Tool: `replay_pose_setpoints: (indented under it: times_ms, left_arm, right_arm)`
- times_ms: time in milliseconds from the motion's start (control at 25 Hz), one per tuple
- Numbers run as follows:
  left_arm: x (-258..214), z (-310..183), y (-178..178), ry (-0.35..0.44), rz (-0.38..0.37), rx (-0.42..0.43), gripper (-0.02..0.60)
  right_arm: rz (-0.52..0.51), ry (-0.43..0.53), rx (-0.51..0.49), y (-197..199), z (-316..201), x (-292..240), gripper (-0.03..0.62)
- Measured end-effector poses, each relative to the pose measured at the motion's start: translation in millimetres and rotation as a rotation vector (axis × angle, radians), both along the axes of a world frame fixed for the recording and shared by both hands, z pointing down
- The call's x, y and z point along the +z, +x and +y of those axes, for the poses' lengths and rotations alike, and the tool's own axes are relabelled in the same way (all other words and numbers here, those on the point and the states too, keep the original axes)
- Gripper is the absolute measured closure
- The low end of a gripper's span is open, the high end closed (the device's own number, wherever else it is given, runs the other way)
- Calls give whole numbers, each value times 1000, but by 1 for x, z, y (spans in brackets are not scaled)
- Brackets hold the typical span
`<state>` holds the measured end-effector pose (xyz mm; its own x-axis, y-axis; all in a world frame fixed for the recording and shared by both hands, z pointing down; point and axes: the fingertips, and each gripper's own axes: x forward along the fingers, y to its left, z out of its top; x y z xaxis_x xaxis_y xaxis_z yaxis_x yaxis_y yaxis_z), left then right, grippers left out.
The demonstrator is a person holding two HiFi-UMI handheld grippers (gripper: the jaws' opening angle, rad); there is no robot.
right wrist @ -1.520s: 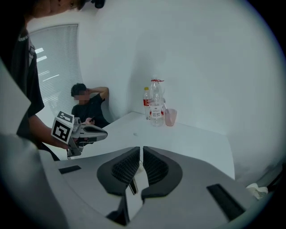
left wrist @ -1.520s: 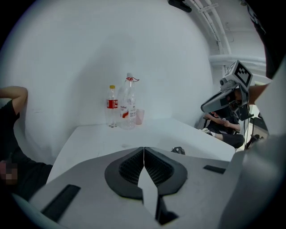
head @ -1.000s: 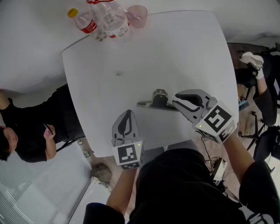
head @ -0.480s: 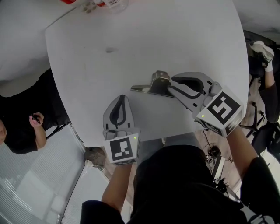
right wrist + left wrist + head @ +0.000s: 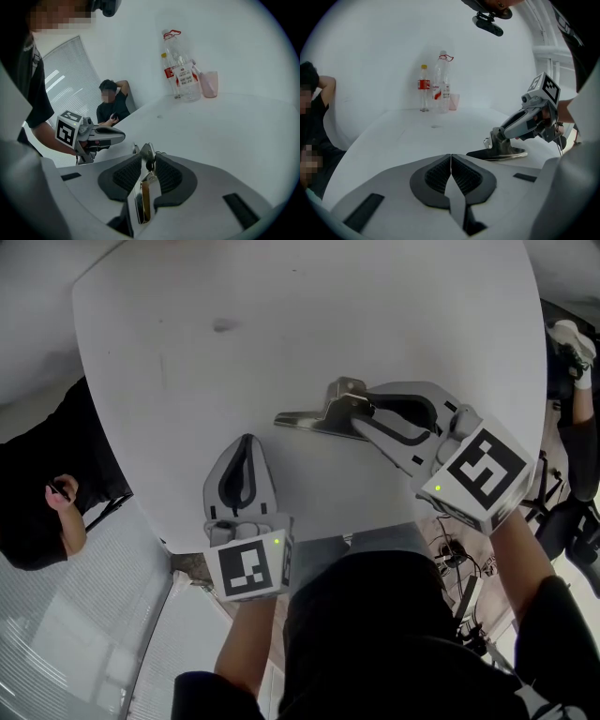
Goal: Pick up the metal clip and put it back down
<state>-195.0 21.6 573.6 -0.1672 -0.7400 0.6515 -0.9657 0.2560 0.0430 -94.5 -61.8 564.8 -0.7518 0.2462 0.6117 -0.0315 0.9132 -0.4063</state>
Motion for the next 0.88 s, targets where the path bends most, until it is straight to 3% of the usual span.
replay_pose_setpoints:
  times_ms: [560, 680, 880]
  left_arm:
    - [-19, -14, 1, 59, -15, 15, 559]
    - [-21, -14, 1, 61, -11, 11, 558]
    - [-19, -16, 9, -3, -42, 63, 558]
  right_arm:
    - [-52, -92, -15, -8, 1, -16, 494]
    - [-18, -120, -2, -9, 2, -18, 494]
    - [17, -165, -22, -12, 3, -21, 494]
